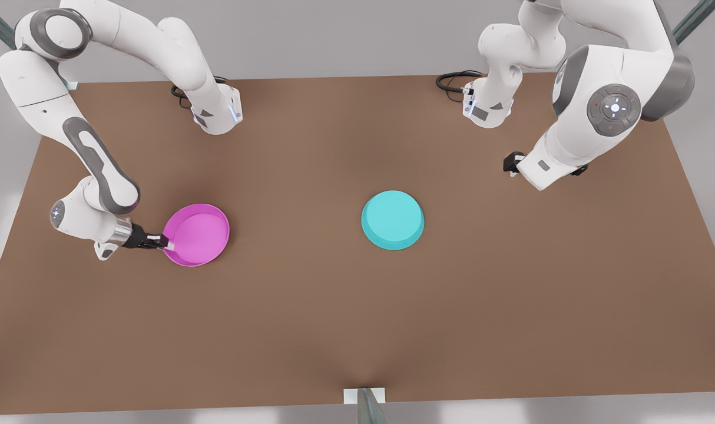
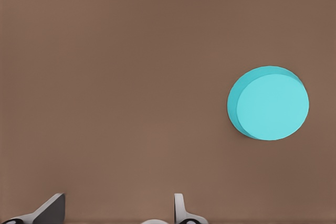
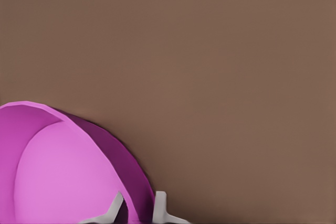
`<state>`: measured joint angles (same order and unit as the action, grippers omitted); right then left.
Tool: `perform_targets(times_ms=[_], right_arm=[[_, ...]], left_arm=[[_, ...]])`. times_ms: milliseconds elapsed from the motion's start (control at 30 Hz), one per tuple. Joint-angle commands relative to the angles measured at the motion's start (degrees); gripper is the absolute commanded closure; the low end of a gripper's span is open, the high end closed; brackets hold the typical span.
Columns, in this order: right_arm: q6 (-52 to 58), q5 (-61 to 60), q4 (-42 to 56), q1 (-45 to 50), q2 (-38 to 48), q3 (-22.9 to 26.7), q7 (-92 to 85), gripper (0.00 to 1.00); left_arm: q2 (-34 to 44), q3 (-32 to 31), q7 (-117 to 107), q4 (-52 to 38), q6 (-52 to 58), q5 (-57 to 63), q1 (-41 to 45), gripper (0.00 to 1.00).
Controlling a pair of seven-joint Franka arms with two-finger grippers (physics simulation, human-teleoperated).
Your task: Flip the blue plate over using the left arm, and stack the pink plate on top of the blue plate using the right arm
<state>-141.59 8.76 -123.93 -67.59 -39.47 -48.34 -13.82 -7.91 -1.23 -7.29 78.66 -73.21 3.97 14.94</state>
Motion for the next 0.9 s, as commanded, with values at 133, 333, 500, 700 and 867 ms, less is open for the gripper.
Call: perform_targets(times_ms=[133, 333, 500, 700, 867], right_arm=[[0.0, 0.0, 0.0, 0.0, 0.2, 0.0, 0.0, 0.79], [0.0, 0.0, 0.1, 0.0, 0.4, 0.0, -0.1, 0.79], [0.4, 0.0, 0.0, -0.3, 0.7, -0.1, -0.1, 0.79], [2.6, -1.0, 0.1, -2.5, 2.2, -1.5, 0.1, 0.79], [4.0, -4.9, 0.4, -3.0, 4.3, -4.7, 1.4, 0.79]], left_arm=[[0.0, 0.1, 0.1, -0.1, 0.0, 0.1, 0.0, 0.00], [0.0, 0.2, 0.1, -0.1, 0.0, 0.2, -0.1, 0.00], [0.0, 0.2, 0.1, -0.1, 0.0, 0.2, -0.1, 0.00], [0.0, 0.2, 0.1, -0.1, 0.0, 0.2, -0.1, 0.00], [-0.1, 0.2, 0.1, -0.1, 0.0, 0.2, -0.1, 0.00]])
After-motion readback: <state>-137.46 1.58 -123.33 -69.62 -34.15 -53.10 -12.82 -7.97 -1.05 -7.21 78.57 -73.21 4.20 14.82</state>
